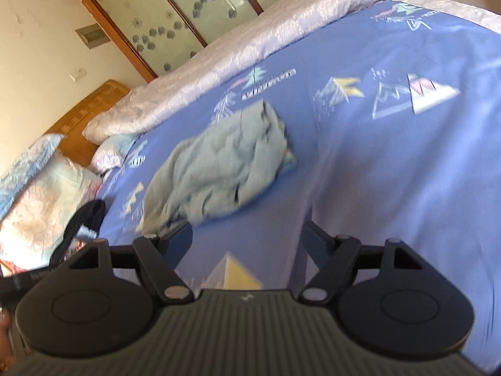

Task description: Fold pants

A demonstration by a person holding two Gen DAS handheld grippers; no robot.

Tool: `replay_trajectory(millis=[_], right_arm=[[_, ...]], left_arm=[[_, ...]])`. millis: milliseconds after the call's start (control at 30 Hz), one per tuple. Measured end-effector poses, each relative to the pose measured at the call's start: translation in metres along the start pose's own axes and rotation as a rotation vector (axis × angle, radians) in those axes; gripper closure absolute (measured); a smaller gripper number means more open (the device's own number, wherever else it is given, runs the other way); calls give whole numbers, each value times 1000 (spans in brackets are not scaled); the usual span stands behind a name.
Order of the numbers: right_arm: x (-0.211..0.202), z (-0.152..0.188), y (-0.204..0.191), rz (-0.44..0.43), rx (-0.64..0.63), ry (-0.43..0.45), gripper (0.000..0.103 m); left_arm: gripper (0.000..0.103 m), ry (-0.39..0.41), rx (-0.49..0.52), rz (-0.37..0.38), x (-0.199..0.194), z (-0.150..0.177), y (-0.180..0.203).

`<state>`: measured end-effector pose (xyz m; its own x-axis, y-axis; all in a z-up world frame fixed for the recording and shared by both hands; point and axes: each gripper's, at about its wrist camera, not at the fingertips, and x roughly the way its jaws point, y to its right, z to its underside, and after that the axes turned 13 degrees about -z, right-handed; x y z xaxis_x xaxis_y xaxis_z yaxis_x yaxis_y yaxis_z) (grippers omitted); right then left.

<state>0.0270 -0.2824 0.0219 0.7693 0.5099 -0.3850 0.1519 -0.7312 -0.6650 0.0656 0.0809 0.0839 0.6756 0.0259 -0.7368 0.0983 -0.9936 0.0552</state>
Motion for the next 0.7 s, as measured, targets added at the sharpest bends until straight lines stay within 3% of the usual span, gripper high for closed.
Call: replay_trajectory(millis=[100, 267, 367, 467, 533, 567, 633, 667, 700], right_arm=[[20, -25, 22, -65, 53, -2, 13], [72, -52, 67, -61, 182, 18, 12], [101, -67, 87, -67, 223, 7, 12], [131, -80, 93, -89, 198, -29, 11], [150, -83, 94, -117, 187, -75, 10], [158, -83, 91, -134, 168, -90, 10], [171, -81, 77, -132, 80, -138, 13], [176, -79, 67, -134, 23, -165, 26], [182, -80, 60, -144, 0, -209, 55]], left_arm=[[5, -4, -24, 61, 35, -34, 1], [3, -42, -35, 51, 113, -65, 23], [3, -78, -50, 26, 156, -69, 30], [5, -155, -76, 111, 184, -66, 38], [3, -139, -45, 120, 188, -61, 47], [6, -121, -11, 121, 186, -57, 55], [48, -108, 35, 194, 181, -53, 66], [56, -118, 35, 227, 178, -54, 69], [66, -101, 44, 204, 174, -56, 74]])
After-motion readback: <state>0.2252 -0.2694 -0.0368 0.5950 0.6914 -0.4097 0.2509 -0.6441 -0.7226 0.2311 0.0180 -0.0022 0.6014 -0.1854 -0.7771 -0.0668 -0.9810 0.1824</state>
